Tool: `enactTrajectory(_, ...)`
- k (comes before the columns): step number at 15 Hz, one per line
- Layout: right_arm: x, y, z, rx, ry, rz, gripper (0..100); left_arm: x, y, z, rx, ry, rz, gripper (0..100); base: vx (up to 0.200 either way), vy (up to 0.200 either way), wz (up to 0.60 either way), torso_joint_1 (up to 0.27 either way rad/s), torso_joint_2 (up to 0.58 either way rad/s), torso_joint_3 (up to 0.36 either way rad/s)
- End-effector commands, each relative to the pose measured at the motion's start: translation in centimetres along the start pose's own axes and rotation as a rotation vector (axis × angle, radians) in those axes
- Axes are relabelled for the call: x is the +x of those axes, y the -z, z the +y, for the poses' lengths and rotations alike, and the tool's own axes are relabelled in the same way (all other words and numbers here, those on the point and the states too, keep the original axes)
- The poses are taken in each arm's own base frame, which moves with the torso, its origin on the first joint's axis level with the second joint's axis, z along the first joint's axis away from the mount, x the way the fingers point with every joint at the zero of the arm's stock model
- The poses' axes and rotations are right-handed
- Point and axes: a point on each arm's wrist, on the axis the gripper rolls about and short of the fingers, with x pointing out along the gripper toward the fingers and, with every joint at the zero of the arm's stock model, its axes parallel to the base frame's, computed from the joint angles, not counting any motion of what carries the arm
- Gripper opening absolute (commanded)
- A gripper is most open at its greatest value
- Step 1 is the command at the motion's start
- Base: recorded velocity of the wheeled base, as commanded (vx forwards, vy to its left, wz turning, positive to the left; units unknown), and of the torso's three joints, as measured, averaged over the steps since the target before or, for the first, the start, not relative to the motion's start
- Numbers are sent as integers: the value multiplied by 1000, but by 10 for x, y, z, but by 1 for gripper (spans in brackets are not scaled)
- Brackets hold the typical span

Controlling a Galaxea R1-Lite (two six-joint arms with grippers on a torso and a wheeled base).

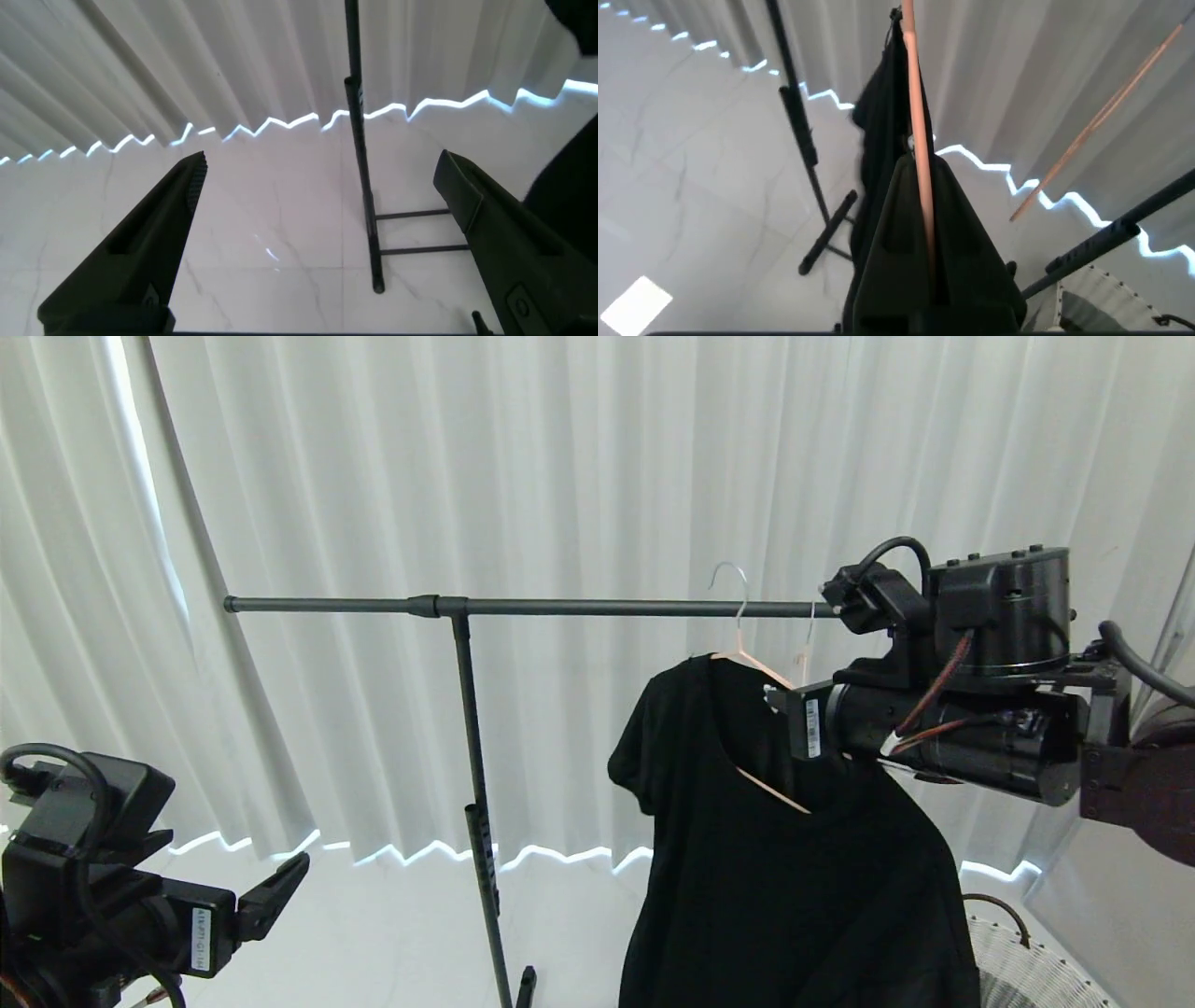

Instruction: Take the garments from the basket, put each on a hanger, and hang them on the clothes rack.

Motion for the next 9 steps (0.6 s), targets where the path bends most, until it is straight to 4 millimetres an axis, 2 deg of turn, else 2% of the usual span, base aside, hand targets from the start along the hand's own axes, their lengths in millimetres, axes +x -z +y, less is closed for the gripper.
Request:
enactTrajectory(1,25,-1,2,4,32,6,0,1,0,0,2,0,1,100,0,0,0,0,0,0)
enactTrajectory(3,38,-4,3,4,75,-4,0,0,-1,0,3,1,-1,100,0,0,0,0,0,0)
enactTrajectory(6,47,-8,5,2,97,-61,0,0,-1,-1,3,4,-5,100,200,0,0,1,2,6)
enactTrajectory(9,48,-8,5,-8,96,-65,0,0,-3,0,2,3,-13,100,200,0,0,-1,6,-2)
